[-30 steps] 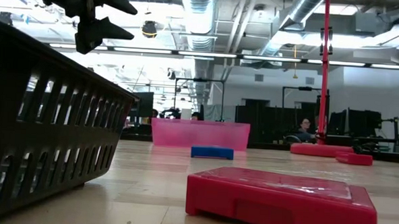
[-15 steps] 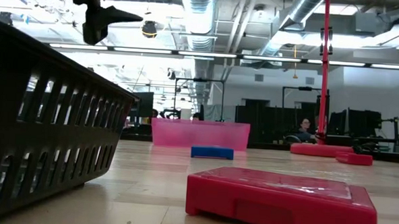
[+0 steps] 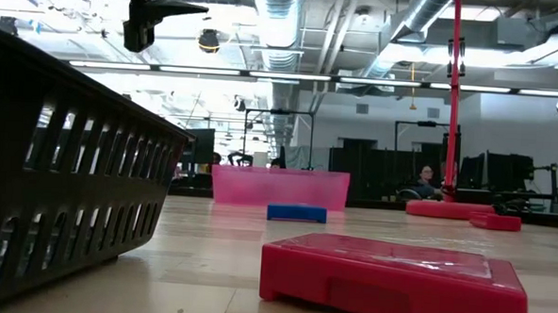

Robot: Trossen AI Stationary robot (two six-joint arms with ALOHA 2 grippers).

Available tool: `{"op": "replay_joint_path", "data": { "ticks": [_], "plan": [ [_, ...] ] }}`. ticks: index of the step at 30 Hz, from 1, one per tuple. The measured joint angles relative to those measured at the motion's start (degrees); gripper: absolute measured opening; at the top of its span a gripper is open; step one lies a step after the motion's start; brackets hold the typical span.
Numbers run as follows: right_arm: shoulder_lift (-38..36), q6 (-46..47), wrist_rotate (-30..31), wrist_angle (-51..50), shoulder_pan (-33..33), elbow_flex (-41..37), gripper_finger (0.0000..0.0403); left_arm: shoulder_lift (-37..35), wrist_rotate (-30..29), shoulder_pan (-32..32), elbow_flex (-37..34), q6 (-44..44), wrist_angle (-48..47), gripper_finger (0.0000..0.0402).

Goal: Pick & Place Office items
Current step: Put the green and white charger adapter into the pink bin

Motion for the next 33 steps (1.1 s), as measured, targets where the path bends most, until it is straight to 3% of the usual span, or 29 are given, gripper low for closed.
{"op": "replay_joint_path", "data": {
  "ticks": [5,18,26,33],
  "plan": [
    [0.0,-0.1,0.5,-0.1,0.3,0.0,0.0288,0.0,-0.1,0.0,0.0,0.0,0.1,0.0204],
    [0.0,-1.7,0.9,0.1,0.6,-0.2,0.0160,0.0,-0.7,0.0,0.0,0.1,0.5,0.0204],
    [0.2,-2.2,1.2,0.5,0.1,0.5,0.0169,0.0,-0.7,0.0,0.0,0.4,0.5,0.0204],
    [0.2,-10.4,3.3,1.2,-4.2,4.1,0.0159,0.0,-0.7,0.0,0.0,0.6,0.5,0.0204]
  ]
}}
